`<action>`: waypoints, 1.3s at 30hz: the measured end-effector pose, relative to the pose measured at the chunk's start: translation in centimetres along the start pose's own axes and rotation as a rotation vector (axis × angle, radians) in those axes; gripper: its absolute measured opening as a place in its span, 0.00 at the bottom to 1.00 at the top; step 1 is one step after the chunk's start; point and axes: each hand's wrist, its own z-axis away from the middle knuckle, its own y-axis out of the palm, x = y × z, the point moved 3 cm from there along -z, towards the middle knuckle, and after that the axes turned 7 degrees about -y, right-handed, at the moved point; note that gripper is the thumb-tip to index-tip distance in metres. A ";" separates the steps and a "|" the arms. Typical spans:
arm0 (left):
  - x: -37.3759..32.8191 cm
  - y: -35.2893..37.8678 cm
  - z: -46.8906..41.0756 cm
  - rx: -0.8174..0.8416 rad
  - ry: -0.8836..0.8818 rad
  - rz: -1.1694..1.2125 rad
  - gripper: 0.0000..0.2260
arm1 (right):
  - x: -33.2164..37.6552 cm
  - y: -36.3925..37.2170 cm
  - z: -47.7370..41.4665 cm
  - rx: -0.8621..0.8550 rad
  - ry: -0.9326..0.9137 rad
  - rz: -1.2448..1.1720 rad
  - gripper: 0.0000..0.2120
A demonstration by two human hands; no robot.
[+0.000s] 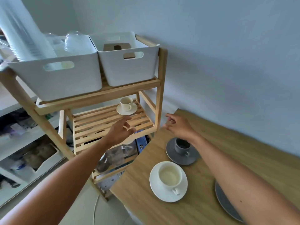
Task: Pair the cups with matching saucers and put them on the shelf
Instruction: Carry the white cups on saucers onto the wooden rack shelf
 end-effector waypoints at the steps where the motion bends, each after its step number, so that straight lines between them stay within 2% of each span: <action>1: -0.4 0.4 0.8 0.013 -0.002 0.001 0.23 | -0.2 -0.5 1.1 -0.008 0.003 -0.003 0.27; 12: -1.0 6.9 6.9 0.164 0.001 -0.030 0.22 | -4.9 -0.8 10.2 -0.135 0.111 -0.086 0.20; 20: 1.9 10.4 9.6 0.296 -0.061 -0.079 0.23 | -9.5 2.2 15.3 -0.046 0.231 -0.063 0.21; 26: 3.0 12.5 11.8 0.333 -0.127 -0.123 0.23 | -10.9 4.9 16.6 0.073 0.274 0.021 0.20; 29: 3.3 13.6 12.6 0.335 -0.137 -0.134 0.24 | -11.2 5.9 16.5 0.101 0.264 0.071 0.23; 39: 3.5 14.5 12.9 0.309 -0.186 -0.061 0.28 | -11.4 6.6 16.0 0.076 0.267 0.053 0.26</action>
